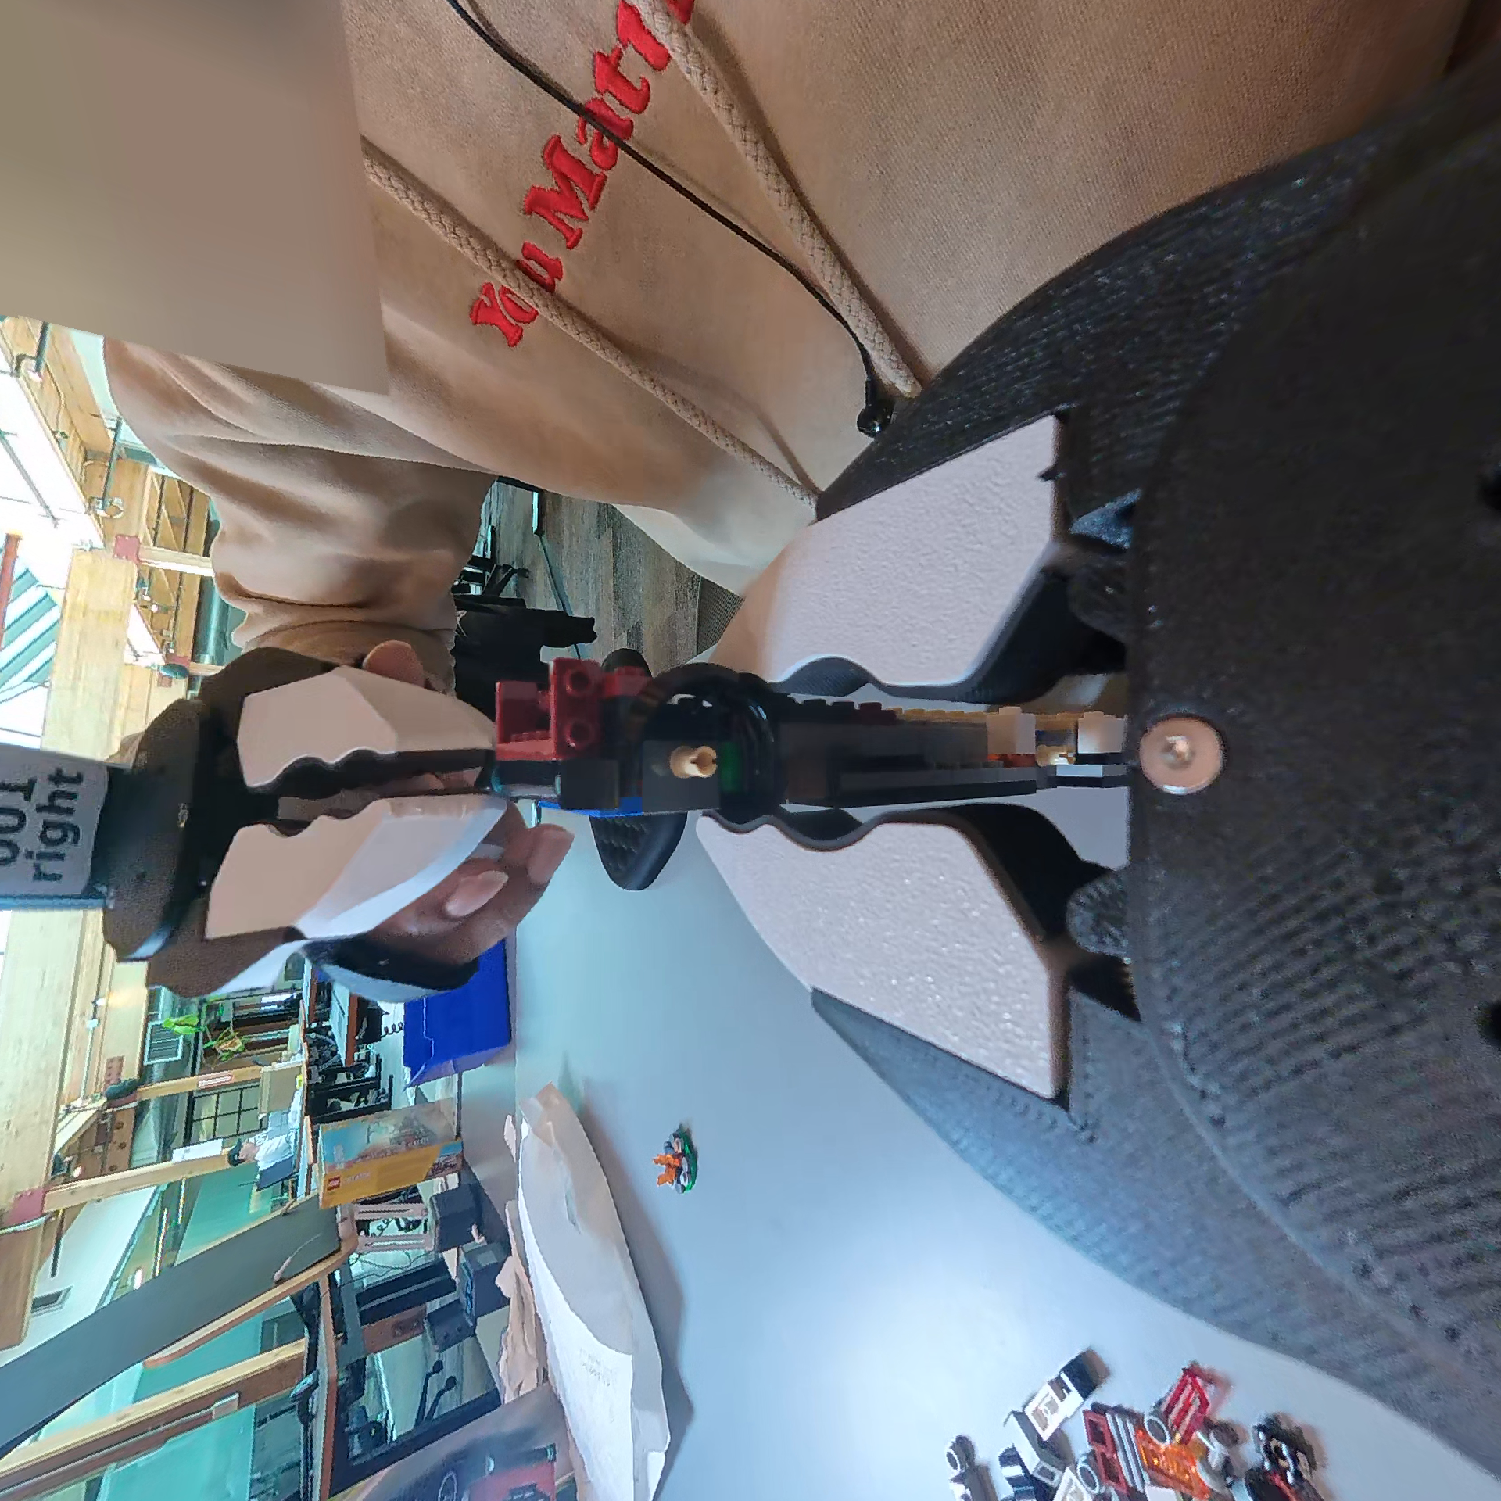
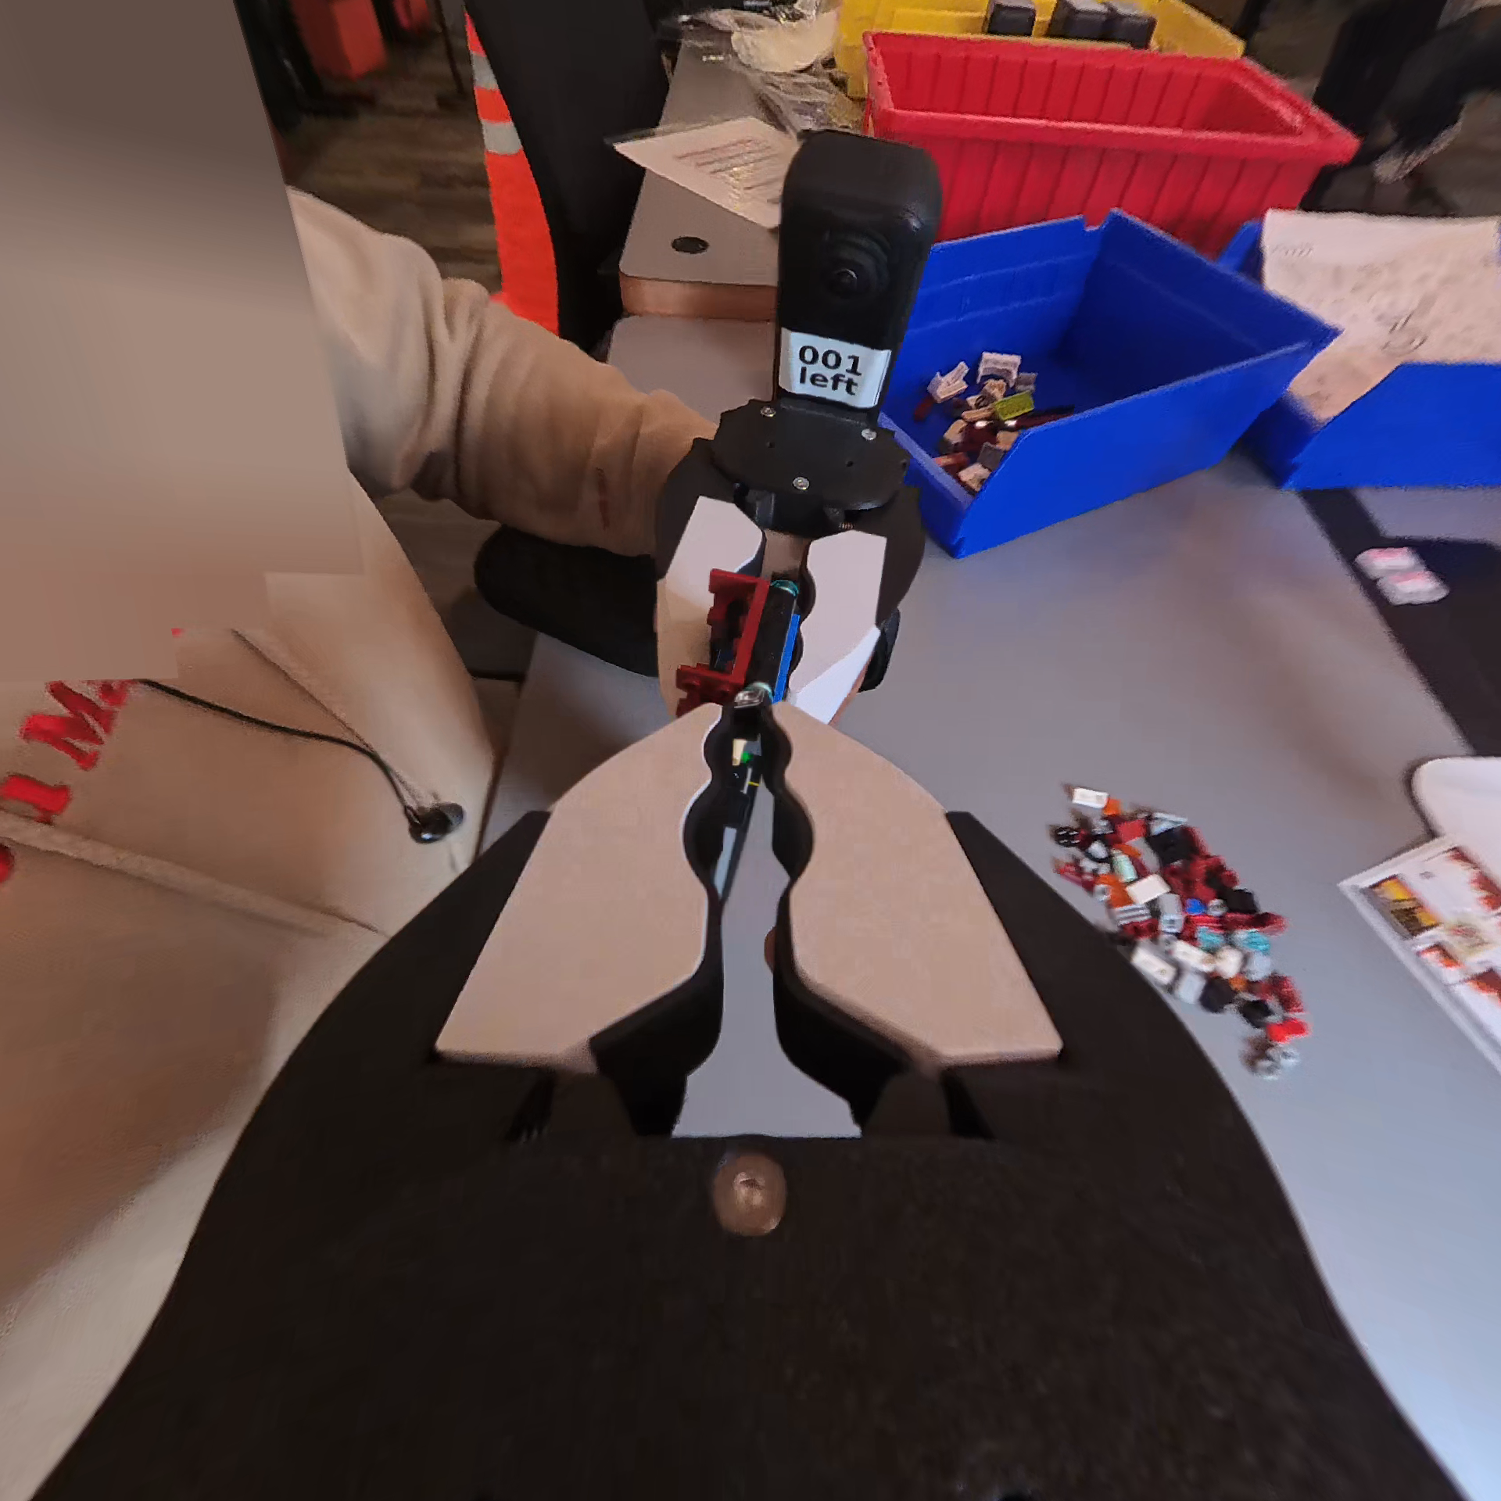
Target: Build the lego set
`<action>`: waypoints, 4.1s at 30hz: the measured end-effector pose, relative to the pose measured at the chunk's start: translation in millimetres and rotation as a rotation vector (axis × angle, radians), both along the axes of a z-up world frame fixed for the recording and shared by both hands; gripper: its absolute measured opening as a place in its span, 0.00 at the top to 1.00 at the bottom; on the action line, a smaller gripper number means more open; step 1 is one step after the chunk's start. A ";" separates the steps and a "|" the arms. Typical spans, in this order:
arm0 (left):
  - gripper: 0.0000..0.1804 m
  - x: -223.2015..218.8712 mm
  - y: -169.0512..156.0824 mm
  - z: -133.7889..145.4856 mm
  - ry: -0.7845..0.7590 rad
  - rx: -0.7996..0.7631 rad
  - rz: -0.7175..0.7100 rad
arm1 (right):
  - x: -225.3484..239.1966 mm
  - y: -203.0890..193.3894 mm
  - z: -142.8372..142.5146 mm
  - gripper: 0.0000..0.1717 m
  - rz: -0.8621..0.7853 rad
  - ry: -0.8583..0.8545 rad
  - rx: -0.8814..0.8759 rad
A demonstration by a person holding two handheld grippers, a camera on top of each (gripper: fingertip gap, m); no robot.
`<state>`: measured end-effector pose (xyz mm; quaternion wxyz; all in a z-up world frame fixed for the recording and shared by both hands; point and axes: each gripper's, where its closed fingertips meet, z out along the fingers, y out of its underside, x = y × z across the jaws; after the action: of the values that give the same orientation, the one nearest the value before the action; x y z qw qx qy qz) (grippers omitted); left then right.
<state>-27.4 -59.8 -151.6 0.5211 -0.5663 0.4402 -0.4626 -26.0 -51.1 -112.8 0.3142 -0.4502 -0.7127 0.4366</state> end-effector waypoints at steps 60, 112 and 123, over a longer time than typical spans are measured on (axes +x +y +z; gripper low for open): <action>0.87 -26.0 62.0 4.5 -0.186 -0.314 0.387 | 6.5 49.6 -47.9 0.75 -0.359 0.082 -0.032; 0.72 -105.6 95.5 0.9 -0.031 -0.124 0.773 | 51.4 94.4 -132.3 0.53 0.321 -0.663 0.431; 0.82 -108.5 109.9 -38.9 0.168 -0.046 0.878 | 53.9 100.4 -173.1 0.53 0.558 -0.793 0.624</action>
<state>-135.9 50.1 -190.5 0.6177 -0.7465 0.1888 -0.1597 28.0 49.4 -285.9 0.0141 -0.2603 -0.9629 0.0697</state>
